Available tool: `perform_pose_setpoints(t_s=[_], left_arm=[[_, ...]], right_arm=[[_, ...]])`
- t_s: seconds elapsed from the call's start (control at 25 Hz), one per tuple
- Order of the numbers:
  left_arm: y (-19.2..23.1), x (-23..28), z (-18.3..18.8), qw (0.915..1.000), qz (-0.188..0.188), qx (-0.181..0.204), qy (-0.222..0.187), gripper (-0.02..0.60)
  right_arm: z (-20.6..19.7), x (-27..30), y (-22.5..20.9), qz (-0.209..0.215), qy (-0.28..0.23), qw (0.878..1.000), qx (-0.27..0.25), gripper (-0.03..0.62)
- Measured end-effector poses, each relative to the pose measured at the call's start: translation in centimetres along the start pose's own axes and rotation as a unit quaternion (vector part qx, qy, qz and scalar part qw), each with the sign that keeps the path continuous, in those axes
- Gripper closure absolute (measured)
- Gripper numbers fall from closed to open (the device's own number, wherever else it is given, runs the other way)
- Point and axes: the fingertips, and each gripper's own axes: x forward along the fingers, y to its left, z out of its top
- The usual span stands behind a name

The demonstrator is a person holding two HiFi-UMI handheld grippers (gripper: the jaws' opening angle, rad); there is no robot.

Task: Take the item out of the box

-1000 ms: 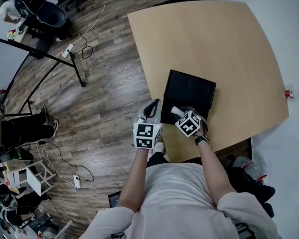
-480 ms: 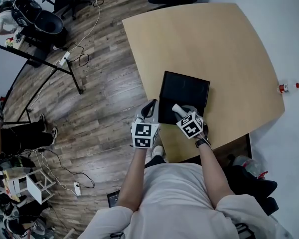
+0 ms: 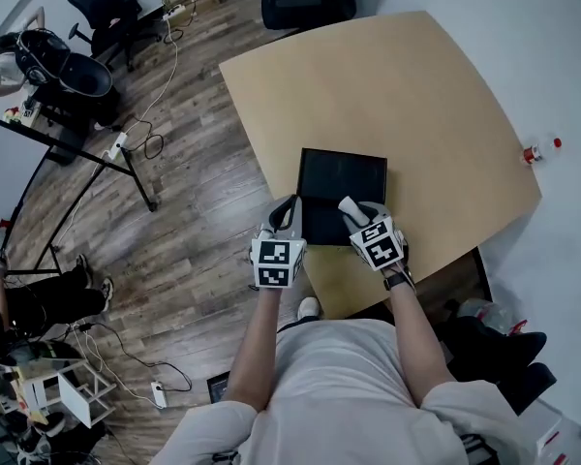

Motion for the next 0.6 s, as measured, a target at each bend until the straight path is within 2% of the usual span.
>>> perform_pose_setpoints(t_s=[0.24,0.44,0.6], left_arm=[[-1.5,-0.1,1.5,0.9995,-0.021,0.020,-0.011,0.572],[-2.7,-0.3,2.5,0.9986,-0.032,0.035,-0.022,0.572],[-3.3,-1.1,3.8,0.9980,-0.035,0.041,-0.032,0.572]], right_arm=[[0.8,-3.7,-1.4,-0.030,-0.046,0.997,0.058,0.447],[1.2,-6.9,-3.1,-0.087,-0.072,0.992,0.056,0.447],[1.9,-9.5,-3.8,-0.110,-0.098,0.987,0.067,0.447]])
